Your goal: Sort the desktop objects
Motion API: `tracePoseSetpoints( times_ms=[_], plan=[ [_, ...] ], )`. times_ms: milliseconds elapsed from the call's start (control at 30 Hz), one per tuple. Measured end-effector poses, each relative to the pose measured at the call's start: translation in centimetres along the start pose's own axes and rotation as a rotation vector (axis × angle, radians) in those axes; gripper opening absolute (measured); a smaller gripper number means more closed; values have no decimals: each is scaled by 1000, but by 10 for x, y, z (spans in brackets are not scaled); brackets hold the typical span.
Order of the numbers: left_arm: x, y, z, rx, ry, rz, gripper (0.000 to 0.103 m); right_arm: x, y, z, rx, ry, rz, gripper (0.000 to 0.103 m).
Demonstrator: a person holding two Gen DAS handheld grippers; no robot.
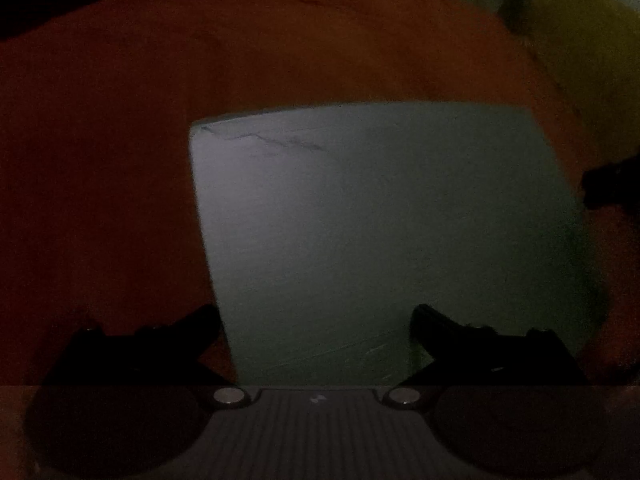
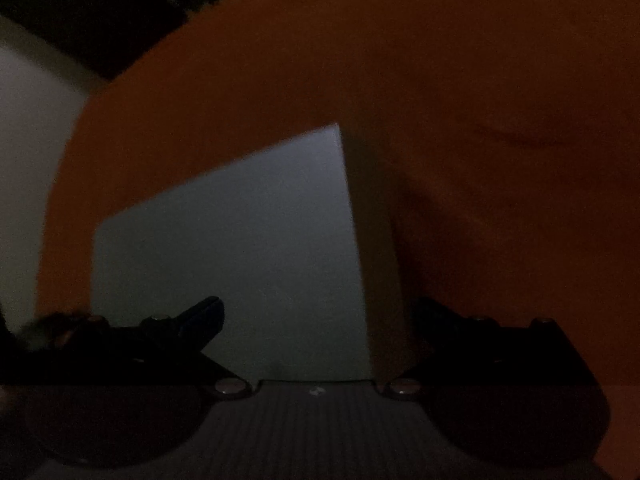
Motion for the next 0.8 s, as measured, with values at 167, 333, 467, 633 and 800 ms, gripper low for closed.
tracePoseSetpoints(
  times_ms=[167, 333, 467, 633, 800],
  plan=[
    [-8, -4, 11, 42, 64, 3, 103, 10, -18, 18, 14, 103, 63, 103],
    [-8, -10, 7, 36, 63, -2, 103, 21, -31, 38, 82, 220, 84, 103],
    [-1, -2, 0, 27, 47, -5, 103, 37, -32, 45, 121, 291, 83, 103],
    [4, -7, -12, 8, 26, -22, 103, 50, -31, 52, 149, 303, 76, 103],
    [-4, -11, -18, -11, 34, -7, 102, 43, -27, 47, 128, 236, 87, 102]
  ],
)
Point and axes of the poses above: each gripper's, at about its wrist camera, not at the fingertips, and y roughly against the way its jaws point, z to its left, x to its underside, the point moved 4 cm from there along -y, roughly the way its jaws point, and after that the axes turned 5 degrees about y, right-handed, at the moved point
